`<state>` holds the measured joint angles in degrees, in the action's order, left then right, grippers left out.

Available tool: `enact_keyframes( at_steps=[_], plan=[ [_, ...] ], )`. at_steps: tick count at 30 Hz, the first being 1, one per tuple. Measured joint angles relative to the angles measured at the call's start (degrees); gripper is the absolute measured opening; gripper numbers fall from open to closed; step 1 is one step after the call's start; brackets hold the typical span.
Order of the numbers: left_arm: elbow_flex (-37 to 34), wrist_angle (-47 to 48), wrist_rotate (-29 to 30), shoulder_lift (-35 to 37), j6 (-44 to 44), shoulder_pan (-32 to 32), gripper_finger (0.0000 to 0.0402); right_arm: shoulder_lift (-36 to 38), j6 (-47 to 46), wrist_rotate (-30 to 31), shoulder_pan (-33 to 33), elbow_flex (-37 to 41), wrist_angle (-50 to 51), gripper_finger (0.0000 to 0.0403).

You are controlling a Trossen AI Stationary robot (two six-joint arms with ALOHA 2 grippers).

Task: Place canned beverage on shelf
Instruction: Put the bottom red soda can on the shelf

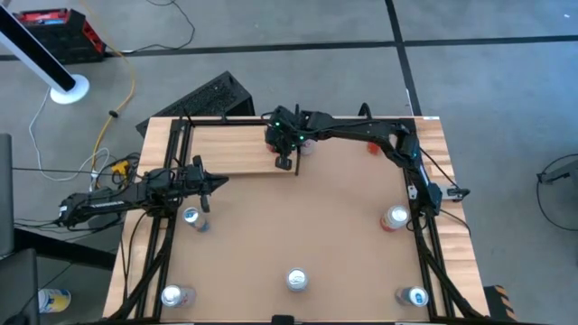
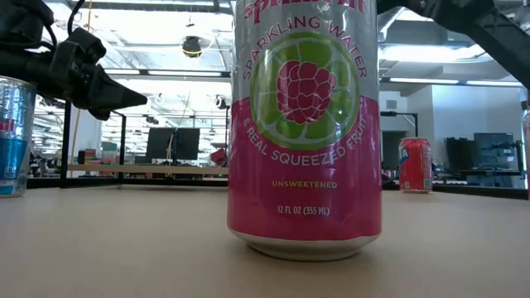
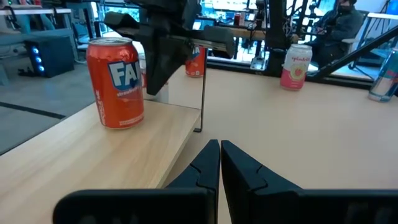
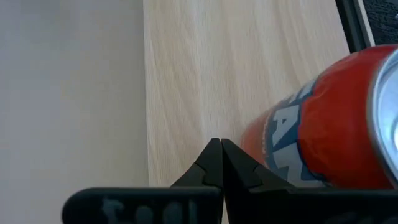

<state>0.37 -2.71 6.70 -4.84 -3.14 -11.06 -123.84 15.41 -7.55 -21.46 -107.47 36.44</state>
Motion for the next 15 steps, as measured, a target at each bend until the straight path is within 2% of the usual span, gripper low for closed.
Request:
enact_keyframes(
  at_steps=[10, 15],
  plan=[
    [0.01, -0.01, 0.0, -0.02, -0.12, -0.01, 0.0, 1.27, -0.43, 0.14, 0.54, -2.25, -1.2, 0.0018],
    [-0.01, 0.0, 0.0, -0.02, -0.26, 0.01, 0.0, 1.23, -1.58, 4.72, 0.83, -3.16, -1.22, 0.0018]
  ],
)
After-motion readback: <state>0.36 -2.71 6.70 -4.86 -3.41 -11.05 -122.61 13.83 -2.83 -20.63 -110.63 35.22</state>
